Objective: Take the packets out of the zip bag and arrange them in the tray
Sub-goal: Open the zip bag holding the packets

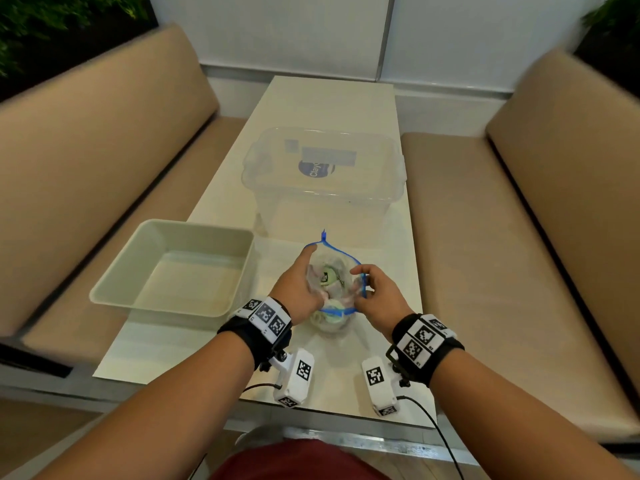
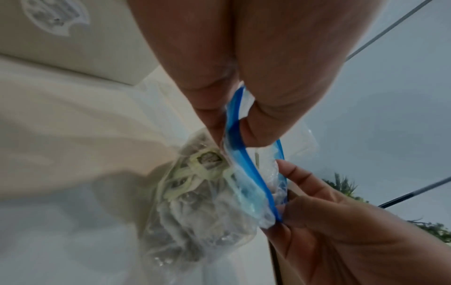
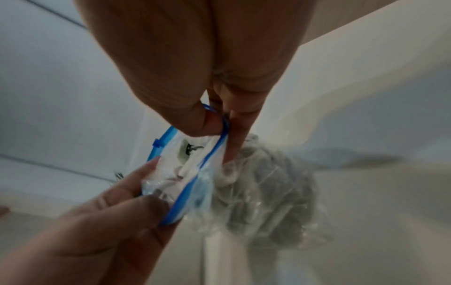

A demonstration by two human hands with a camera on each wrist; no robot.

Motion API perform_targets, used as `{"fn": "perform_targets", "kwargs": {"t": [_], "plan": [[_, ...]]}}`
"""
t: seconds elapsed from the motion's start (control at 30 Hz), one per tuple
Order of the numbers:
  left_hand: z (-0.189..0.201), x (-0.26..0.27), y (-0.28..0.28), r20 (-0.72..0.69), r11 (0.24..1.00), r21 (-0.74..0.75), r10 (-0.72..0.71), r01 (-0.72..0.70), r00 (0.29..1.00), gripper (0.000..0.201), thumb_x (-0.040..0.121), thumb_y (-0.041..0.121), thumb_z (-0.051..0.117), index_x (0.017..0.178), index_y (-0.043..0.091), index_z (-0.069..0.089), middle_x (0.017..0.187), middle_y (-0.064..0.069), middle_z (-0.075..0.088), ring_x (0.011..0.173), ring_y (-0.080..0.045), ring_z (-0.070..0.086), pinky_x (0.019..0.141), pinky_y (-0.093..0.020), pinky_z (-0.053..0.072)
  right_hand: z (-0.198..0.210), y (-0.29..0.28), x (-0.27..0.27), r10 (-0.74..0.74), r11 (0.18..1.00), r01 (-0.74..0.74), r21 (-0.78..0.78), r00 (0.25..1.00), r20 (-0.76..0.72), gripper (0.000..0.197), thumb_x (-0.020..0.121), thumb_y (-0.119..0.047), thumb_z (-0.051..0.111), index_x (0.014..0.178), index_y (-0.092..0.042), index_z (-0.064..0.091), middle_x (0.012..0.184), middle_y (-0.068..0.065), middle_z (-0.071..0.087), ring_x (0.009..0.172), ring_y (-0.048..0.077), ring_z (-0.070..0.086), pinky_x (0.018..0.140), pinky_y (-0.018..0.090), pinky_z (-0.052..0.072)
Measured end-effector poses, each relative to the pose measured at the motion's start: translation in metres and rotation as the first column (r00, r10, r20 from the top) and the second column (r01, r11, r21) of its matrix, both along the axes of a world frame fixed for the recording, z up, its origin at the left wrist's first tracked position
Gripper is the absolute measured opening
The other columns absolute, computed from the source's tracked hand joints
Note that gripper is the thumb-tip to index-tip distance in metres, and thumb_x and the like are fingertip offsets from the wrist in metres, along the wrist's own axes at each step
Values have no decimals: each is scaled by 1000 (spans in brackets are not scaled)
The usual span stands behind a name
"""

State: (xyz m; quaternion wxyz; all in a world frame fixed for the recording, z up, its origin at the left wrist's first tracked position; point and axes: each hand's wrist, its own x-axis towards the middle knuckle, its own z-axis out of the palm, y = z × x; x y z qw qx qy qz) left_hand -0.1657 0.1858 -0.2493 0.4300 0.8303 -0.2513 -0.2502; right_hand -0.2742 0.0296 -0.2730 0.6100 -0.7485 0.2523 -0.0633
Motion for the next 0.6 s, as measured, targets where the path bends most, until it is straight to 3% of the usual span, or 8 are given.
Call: {"fn": "perform_targets", "kwargs": {"t": [0.1,0.17,0.23,0.3,0.4,0.5,0.6], "plan": [[-17,-1,2,-52,998,52,-16,19,999,99,67,9,69,149,37,20,117,-4,61,86,-23,68,80,-41,59,-11,1,-4,50,987,-65,-148,994,-101,54,77,11,61,114,-27,53,100,1,57,71,16,58,72,31,57],[-22,1,3,-39,987,151,-48,54,998,109,57,19,75,148,36,18,124,-5,56,98,-24,64,87,-42,56,-13,1,-1,70,961,-110,-255,984,-161,53,77,7,62,116,-27,51,94,-2,56,71,17,57,70,30,54],[-26,5,3,-13,957,283,-64,65,998,114,58,24,82,150,33,15,128,-6,43,108,-27,57,95,-38,51,-12,0,5,97,924,-175,-339,968,-233,57,75,3,64,122,-26,52,101,4,57,80,24,61,76,35,55],[-28,12,4,-8,929,366,-60,59,998,112,61,24,86,150,30,17,130,-9,36,111,-31,54,97,-37,49,-12,-2,12,131,886,-251,-391,943,-307,66,74,0,69,131,-27,51,122,10,49,96,28,62,88,34,53],[-27,23,3,-23,931,356,-75,78,997,109,59,24,87,148,23,24,137,-6,41,117,-25,53,99,-35,47,-4,-4,21,227,818,-354,-453,923,-311,76,72,0,74,140,-17,45,145,10,34,129,26,45,106,26,40],[-24,33,-2,-78,952,305,-17,40,997,89,62,36,80,140,19,41,130,0,54,113,-20,56,97,-32,47,4,-9,31,297,810,-423,-406,893,-337,91,70,1,77,149,-16,34,148,9,37,137,25,39,110,28,36],[-20,44,-8,-134,972,233,57,-25,989,53,73,46,68,117,16,63,111,-3,66,101,-23,64,94,-39,51,6,-15,41,334,773,-491,-403,854,-399,104,67,-5,81,154,-25,27,145,9,42,132,28,45,107,36,43]]}}
